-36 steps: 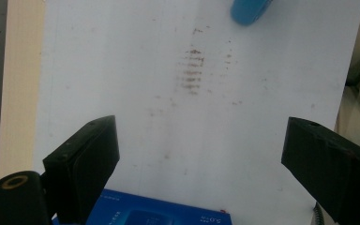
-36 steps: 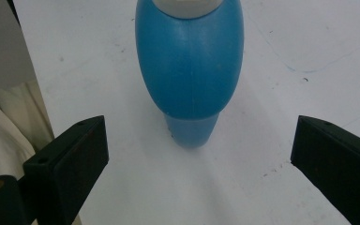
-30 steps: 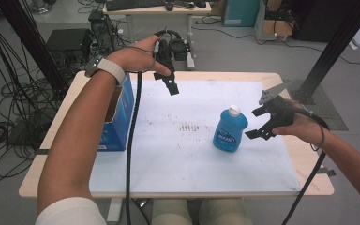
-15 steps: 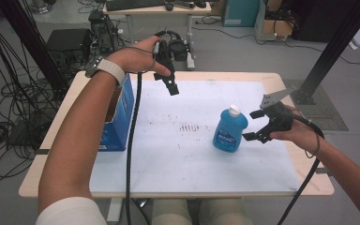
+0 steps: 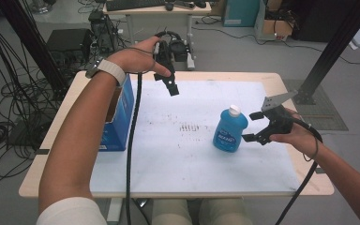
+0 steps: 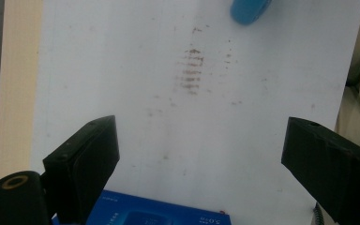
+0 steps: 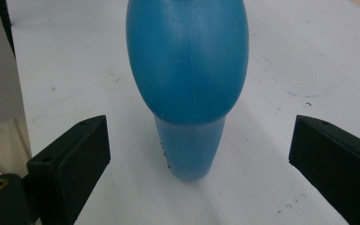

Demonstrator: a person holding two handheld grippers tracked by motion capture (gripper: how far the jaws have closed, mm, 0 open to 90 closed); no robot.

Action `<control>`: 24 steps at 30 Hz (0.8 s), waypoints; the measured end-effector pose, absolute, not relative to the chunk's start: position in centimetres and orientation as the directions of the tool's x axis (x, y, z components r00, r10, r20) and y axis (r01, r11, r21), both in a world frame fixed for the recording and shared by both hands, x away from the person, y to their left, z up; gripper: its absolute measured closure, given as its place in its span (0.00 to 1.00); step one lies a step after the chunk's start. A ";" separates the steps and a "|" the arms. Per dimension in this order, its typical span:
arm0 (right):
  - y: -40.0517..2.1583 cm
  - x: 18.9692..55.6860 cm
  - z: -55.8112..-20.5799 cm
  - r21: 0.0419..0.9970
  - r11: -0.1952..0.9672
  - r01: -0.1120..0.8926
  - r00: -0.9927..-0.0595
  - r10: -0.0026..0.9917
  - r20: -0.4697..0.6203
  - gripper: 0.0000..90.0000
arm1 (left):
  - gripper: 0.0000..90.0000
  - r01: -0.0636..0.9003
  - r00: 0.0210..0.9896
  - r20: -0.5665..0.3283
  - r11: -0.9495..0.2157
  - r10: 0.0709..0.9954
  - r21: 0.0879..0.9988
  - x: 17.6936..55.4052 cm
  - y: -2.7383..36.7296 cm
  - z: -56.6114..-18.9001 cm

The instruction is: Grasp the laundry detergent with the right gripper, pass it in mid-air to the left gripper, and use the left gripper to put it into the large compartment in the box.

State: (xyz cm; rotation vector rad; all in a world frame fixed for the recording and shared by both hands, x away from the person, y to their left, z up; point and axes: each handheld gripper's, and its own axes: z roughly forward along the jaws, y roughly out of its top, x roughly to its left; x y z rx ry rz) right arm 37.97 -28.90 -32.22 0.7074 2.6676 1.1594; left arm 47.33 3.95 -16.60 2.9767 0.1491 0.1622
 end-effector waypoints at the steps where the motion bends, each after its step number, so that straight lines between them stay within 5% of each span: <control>1: -28.9 38.0 -32.4 0.723 0.589 0.360 -0.879 0.475 0.050 0.06 | 0.13 0.091 0.989 0.096 -0.982 0.108 0.166 47.3 4.0 -16.7; 24: -29.0 37.8 -33.6 0.756 0.561 0.338 -0.880 0.473 0.042 0.06 | 0.13 0.095 0.989 0.095 -0.982 0.112 0.164 47.4 4.0 -16.7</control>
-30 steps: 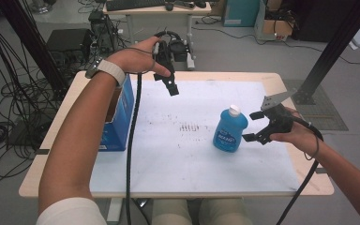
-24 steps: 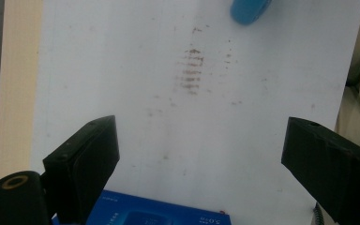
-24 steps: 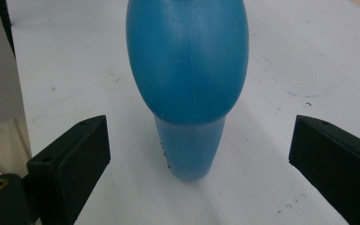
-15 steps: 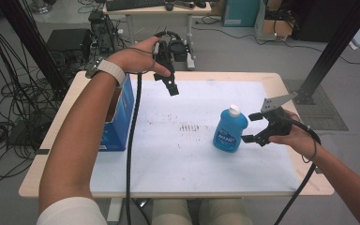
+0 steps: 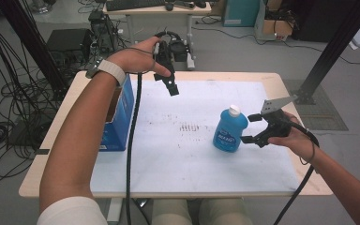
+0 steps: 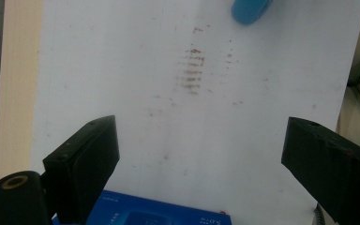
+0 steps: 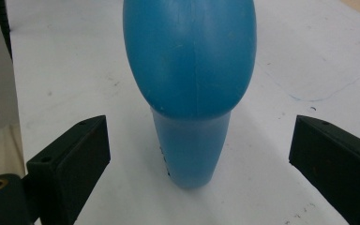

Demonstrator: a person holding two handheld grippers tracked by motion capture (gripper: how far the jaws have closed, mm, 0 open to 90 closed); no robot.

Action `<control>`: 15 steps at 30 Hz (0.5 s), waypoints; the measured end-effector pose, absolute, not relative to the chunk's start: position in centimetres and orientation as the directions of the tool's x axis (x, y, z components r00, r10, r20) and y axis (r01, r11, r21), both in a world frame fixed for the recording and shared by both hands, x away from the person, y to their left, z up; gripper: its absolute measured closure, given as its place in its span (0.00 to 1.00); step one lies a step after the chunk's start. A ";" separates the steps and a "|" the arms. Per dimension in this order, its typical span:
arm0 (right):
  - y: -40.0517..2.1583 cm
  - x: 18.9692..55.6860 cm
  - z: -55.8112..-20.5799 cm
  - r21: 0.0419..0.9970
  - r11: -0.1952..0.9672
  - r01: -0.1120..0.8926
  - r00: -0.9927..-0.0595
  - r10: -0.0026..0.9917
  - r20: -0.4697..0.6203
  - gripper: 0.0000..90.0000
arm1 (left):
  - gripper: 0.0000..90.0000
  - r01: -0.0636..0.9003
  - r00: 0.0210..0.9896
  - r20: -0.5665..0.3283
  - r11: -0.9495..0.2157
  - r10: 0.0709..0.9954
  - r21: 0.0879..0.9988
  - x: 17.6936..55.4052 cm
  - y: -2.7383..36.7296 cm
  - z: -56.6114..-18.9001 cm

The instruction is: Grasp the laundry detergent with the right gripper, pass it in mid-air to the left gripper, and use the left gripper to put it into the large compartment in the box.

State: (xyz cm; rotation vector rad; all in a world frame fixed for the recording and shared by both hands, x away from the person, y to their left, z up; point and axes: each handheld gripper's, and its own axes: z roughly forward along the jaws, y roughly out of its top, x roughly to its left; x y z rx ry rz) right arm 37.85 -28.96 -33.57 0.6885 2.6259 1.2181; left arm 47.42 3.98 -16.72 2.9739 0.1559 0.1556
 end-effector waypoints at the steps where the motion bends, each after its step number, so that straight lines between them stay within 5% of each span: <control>1: -29.0 37.8 -33.6 0.759 0.558 0.334 -0.880 0.473 0.039 0.06 | 0.13 0.095 0.989 0.095 -0.982 0.112 0.162 47.4 4.0 -16.7; 15: -29.3 37.7 -34.4 0.790 0.521 0.324 -0.875 0.483 0.041 0.06 | 0.13 0.092 0.989 0.099 -0.982 0.109 0.163 47.4 3.9 -16.7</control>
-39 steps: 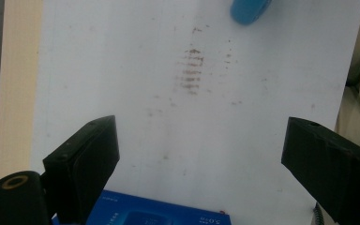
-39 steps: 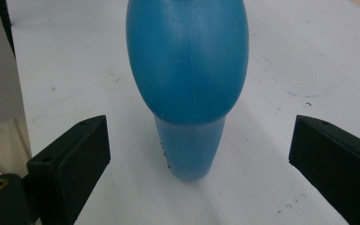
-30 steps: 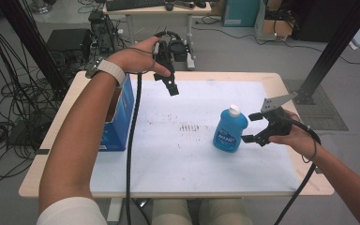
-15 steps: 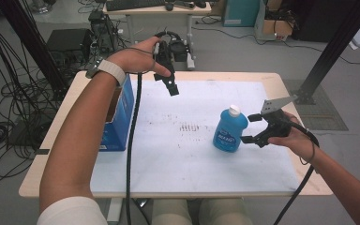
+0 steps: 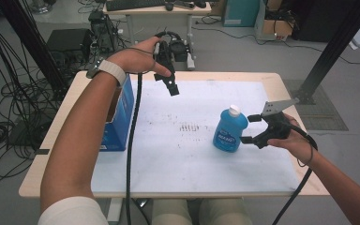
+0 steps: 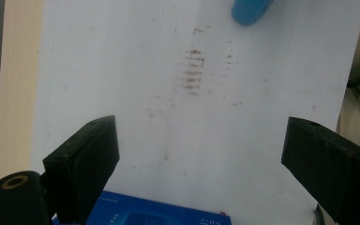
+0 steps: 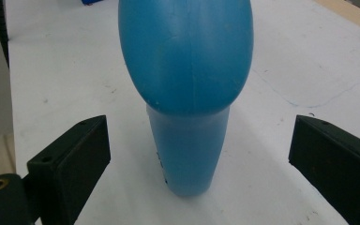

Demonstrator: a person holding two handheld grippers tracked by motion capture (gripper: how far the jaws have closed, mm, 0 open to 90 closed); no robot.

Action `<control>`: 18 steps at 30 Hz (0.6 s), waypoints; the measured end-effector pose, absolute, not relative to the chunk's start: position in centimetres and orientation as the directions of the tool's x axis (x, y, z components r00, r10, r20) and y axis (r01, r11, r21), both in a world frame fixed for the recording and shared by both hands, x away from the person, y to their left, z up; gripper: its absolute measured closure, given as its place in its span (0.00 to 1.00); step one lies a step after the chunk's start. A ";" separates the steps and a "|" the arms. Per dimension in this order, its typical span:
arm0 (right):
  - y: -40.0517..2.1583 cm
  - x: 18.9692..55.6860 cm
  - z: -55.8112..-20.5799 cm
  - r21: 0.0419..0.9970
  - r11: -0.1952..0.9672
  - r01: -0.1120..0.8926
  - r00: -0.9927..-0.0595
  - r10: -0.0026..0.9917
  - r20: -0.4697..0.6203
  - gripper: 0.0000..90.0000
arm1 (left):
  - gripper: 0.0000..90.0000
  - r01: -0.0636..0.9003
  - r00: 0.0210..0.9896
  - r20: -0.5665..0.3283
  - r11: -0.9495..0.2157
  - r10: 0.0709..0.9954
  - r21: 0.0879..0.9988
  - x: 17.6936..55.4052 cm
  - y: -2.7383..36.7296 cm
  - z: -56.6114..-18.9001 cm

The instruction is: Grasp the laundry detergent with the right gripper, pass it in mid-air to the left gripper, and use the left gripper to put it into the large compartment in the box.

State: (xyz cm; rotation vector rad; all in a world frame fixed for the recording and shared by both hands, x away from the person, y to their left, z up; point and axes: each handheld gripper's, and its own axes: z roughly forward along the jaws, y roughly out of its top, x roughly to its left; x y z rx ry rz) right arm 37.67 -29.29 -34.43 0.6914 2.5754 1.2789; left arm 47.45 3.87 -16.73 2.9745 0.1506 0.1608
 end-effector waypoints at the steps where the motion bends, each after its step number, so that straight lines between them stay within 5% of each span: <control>1: -29.3 37.6 -34.5 0.793 0.516 0.323 -0.874 0.483 0.041 0.06 | 0.13 0.093 0.989 0.096 -0.982 0.109 0.163 47.5 3.9 -16.7; 18: -29.4 37.3 -35.5 0.811 0.497 0.309 -0.873 0.487 0.034 0.06 | 0.13 0.093 0.989 0.101 -0.983 0.110 0.159 47.5 3.7 -16.8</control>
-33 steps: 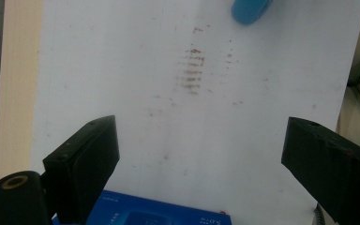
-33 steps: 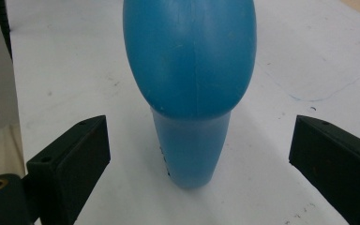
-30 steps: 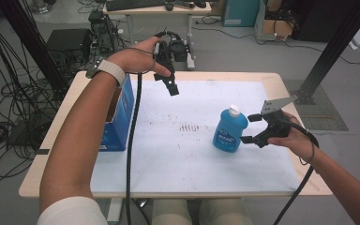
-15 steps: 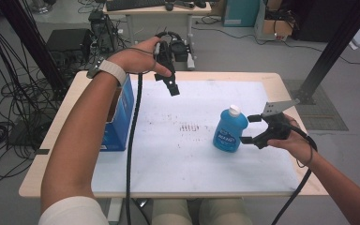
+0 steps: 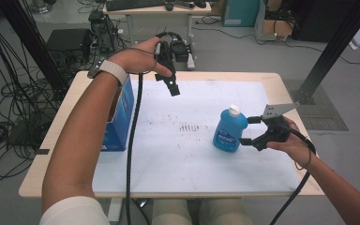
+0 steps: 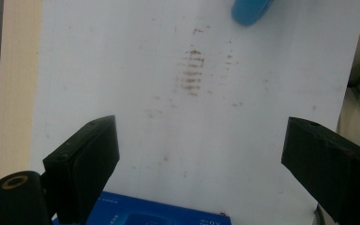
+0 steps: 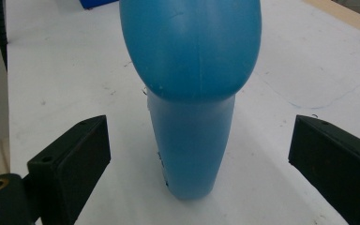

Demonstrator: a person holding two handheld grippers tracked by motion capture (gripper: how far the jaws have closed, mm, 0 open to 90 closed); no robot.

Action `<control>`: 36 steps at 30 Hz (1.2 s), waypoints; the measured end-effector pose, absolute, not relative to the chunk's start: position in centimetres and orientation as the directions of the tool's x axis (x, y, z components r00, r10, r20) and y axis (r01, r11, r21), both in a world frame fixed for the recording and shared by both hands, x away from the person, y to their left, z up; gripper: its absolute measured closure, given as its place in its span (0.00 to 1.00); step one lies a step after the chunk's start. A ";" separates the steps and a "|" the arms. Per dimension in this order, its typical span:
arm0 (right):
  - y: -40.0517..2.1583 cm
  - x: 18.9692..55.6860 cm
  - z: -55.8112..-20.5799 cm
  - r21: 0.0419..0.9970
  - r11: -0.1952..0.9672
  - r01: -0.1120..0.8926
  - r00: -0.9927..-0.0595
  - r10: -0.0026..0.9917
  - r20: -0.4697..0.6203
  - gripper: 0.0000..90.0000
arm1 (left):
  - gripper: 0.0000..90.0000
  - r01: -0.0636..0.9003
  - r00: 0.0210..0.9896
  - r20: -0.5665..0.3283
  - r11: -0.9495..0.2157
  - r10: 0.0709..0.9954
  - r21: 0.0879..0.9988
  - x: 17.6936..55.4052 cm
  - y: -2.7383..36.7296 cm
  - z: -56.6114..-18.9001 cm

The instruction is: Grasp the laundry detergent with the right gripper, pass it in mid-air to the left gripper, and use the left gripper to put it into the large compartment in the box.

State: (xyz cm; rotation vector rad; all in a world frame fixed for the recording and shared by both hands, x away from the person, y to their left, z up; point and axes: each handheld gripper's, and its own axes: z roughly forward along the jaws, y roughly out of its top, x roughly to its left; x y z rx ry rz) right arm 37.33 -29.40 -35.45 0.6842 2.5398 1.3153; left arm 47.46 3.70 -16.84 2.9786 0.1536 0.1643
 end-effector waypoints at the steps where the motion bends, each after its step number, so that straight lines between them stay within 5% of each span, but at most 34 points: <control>1: -29.4 37.3 -35.5 0.813 0.495 0.306 -0.873 0.486 0.033 0.06 | 0.13 0.092 0.989 0.103 -0.983 0.110 0.161 47.5 3.7 -16.9; 36: -29.6 37.0 -36.4 0.824 0.468 0.319 -0.871 0.488 0.060 0.06 | 0.13 0.097 0.988 0.104 -0.982 0.114 0.161 47.6 3.7 -17.0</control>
